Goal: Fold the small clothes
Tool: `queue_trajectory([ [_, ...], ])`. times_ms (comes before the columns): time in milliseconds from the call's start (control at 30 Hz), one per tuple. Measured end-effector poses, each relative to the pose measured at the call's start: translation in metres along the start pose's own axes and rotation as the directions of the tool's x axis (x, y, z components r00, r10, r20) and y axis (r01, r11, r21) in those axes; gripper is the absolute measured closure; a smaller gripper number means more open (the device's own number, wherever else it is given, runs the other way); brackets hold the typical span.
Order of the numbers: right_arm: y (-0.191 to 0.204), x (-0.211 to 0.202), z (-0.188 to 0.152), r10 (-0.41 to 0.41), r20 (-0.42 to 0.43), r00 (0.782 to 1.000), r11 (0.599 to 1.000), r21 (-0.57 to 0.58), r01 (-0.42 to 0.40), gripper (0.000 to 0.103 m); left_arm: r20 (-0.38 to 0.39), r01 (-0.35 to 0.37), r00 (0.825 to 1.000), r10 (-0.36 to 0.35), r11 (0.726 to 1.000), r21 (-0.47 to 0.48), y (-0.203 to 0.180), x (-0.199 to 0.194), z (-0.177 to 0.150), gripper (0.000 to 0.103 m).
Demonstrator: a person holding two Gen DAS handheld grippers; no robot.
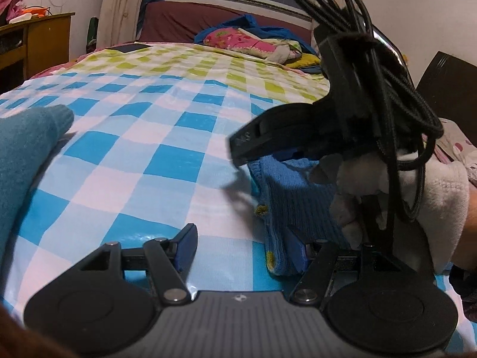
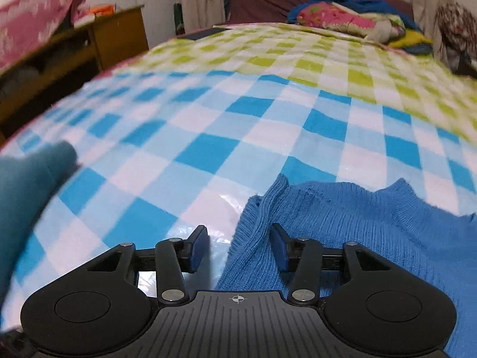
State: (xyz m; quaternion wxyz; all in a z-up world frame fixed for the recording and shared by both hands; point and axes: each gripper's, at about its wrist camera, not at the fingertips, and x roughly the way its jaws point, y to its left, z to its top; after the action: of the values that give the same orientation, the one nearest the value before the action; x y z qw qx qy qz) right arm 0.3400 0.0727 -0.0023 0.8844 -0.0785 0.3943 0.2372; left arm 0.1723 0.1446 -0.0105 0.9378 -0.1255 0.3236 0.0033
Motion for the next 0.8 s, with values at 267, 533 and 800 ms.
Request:
queue_trajectory([
  [267,-0.033,-0.020,0.005,0.042,0.017,0.999,0.997,0.069,-0.043,0.092,0.015,0.063,0.998,-0.064,0.998,0.016,-0.012,-0.001,-0.007,0.020],
  [533,-0.060,-0.053,0.009,0.133,0.083,0.988,0.974,0.172,-0.145,0.092,0.038,0.033,0.999,-0.036,0.998,0.059,-0.035,0.007,-0.012,0.014],
  [800,-0.090,-0.094,0.011,0.202,0.166,0.965,0.939,0.247,-0.239,0.092,0.059,0.058,0.997,-0.057,0.998,-0.018,-0.043,0.018,-0.004,0.014],
])
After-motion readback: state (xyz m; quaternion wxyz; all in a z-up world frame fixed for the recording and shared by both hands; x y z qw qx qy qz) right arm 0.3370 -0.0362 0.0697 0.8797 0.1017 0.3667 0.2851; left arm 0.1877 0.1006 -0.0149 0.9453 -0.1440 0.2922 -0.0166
